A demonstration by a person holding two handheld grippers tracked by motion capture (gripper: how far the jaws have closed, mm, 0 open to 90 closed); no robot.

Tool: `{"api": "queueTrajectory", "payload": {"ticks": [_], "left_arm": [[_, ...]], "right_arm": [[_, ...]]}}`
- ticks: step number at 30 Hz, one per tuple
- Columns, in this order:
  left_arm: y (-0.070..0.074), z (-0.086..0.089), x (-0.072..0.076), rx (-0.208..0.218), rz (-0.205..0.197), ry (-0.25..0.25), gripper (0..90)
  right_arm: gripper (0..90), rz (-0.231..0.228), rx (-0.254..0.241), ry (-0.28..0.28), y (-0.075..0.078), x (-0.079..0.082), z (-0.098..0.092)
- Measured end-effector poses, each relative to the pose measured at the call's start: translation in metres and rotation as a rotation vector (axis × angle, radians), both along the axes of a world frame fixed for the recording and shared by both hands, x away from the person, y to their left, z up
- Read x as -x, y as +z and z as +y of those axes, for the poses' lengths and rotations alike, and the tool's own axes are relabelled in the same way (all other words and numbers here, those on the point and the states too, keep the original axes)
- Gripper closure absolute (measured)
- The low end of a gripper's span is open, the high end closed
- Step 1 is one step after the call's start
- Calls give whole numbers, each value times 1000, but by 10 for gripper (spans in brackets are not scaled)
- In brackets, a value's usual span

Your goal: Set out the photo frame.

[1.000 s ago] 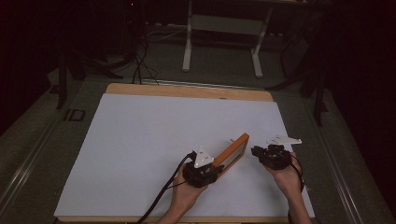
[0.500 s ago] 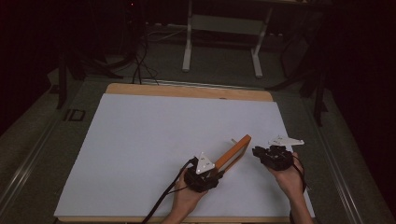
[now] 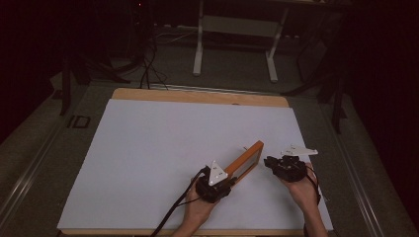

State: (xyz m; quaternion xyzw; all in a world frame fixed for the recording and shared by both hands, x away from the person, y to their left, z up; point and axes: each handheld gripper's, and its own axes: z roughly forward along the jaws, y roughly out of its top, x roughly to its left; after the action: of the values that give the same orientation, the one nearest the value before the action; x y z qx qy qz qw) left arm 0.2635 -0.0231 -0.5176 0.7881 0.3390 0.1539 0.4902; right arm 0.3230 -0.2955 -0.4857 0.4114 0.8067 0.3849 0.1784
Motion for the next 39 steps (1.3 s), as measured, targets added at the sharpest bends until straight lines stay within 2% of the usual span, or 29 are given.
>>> {"api": "queueTrajectory", "payload": {"ticks": [6,9,14,17,18,20,21,22,23,26,36,39], "left_arm": [[5,-3,-1,-17,-35,-10,694],[16,-2,-10,-11,-31,-27,694],[26,-1,-21,-5,-26,-49,694],[36,-2,-34,-1,1,-75,695],[36,-2,-34,-1,1,-75,694],[43,-3,-44,-3,31,-92,694],[51,-5,-54,-13,51,-108,693],[51,-5,-54,-13,51,-108,693],[59,-7,-62,-20,62,-119,693],[67,-12,-71,-31,63,-138,693],[72,-18,-74,-40,27,-165,694],[72,-18,-74,-43,16,-172,693]], "right_arm": [[776,-1,0,3,0,0,-2],[776,-3,-1,2,0,0,-2],[776,-13,-3,5,2,1,-1],[776,-14,-5,6,3,0,-1],[776,-14,-5,6,3,0,-1],[775,-12,-4,8,2,0,-1],[776,-12,-3,7,1,0,-1],[775,-12,-3,7,1,0,-1],[776,-12,-3,7,1,0,-1],[775,-13,-7,6,2,0,-1],[775,-24,-14,-4,3,1,-6],[760,-38,-19,-1,10,1,-6]]}}
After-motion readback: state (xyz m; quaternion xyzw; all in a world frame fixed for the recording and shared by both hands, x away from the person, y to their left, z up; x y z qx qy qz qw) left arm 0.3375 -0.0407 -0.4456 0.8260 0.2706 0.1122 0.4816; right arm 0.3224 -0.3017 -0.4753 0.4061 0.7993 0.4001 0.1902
